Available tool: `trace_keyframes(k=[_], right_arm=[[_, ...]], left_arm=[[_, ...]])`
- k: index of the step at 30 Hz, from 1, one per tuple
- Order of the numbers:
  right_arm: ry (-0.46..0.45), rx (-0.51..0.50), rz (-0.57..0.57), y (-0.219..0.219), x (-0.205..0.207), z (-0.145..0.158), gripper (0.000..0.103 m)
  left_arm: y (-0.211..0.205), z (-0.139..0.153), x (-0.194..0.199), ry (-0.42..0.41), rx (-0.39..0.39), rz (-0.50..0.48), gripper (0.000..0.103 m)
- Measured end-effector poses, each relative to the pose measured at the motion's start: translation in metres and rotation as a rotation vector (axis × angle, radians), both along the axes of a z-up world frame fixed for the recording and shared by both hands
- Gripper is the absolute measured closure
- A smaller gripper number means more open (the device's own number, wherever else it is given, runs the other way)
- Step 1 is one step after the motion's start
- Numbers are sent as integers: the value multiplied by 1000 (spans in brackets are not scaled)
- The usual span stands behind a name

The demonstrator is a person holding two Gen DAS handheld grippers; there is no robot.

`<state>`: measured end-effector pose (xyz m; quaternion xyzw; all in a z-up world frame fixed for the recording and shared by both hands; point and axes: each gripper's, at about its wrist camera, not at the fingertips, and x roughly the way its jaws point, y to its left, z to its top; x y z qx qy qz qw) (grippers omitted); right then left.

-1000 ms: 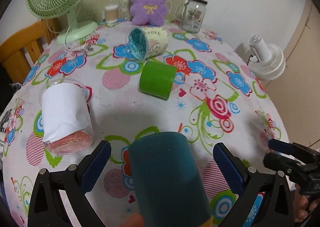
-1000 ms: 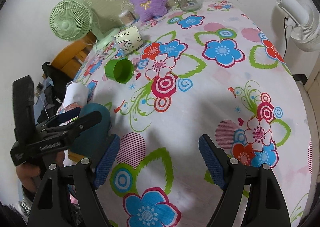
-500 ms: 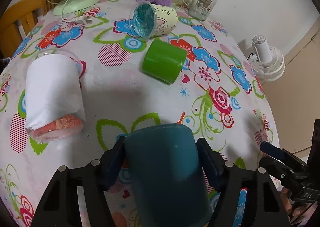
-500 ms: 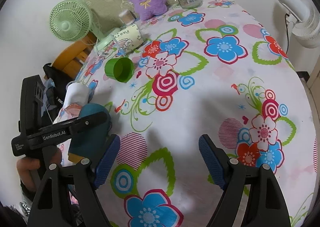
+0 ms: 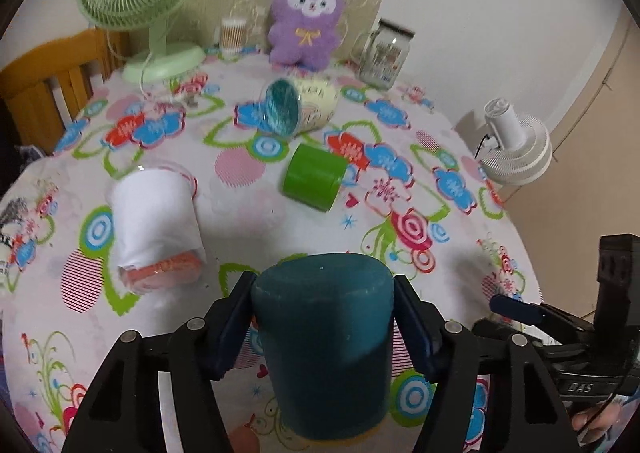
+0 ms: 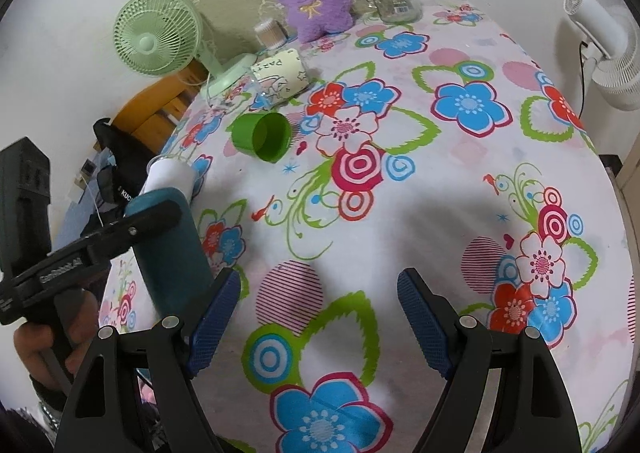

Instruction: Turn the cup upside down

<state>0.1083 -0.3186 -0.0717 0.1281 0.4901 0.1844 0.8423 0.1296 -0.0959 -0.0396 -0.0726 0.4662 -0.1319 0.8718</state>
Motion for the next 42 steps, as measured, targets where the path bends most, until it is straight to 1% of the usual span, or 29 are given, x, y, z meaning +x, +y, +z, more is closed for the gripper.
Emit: trace_keyframes(k=[14, 23, 30, 37, 42], right_arm=[[-36, -17, 32, 17, -7, 12, 20], [-50, -25, 72, 34, -6, 16, 20], [-74, -36, 92, 48, -6, 21, 20], [-169, -64, 99, 60, -12, 41, 20], [-201, -68, 100, 63, -15, 47, 20]], left_arm=[[7, 38, -25, -129, 12, 23, 35], [11, 62, -41, -206, 42, 47, 35], [15, 75, -52, -243, 60, 62, 35], [17, 83, -61, -258, 72, 63, 35], [19, 82, -65, -243, 87, 63, 35]])
